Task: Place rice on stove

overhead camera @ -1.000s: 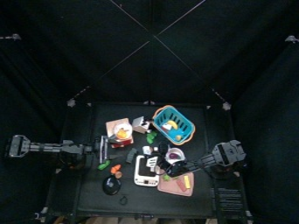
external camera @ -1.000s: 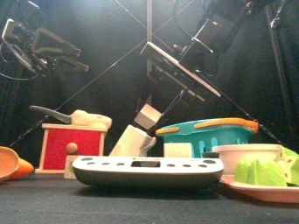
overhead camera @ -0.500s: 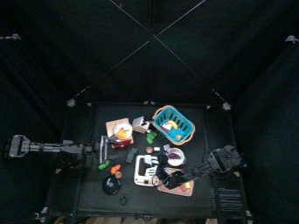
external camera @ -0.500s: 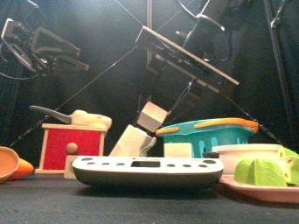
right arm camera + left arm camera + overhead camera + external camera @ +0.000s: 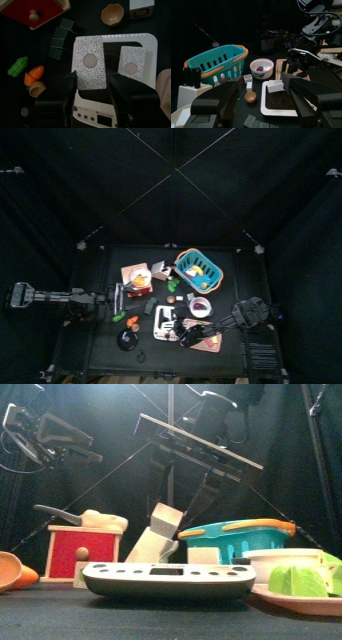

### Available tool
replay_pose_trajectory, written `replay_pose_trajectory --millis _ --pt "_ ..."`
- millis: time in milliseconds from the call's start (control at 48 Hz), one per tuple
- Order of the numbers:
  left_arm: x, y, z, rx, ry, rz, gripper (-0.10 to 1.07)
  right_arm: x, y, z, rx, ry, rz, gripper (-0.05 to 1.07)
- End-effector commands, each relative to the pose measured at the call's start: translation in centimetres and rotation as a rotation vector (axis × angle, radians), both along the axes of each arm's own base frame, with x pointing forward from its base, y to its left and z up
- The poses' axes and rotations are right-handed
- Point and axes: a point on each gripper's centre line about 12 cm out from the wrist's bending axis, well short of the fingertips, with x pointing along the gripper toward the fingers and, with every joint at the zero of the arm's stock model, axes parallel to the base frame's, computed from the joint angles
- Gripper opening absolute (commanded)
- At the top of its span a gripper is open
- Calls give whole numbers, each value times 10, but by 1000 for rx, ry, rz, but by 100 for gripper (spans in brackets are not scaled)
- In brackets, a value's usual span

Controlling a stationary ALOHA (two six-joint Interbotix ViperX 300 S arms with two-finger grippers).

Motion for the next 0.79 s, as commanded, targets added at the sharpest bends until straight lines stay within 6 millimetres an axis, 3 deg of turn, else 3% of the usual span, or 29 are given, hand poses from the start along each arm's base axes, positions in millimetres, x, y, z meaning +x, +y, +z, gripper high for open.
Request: replay_pose_trajectory --millis 0,771 --pt "4 1 9 3 -24 2 96 3 0 13 33 -25 -17 69" --pt "3 1 7 -1 -20 2 96 8 -1 7 14 -33 16 72"
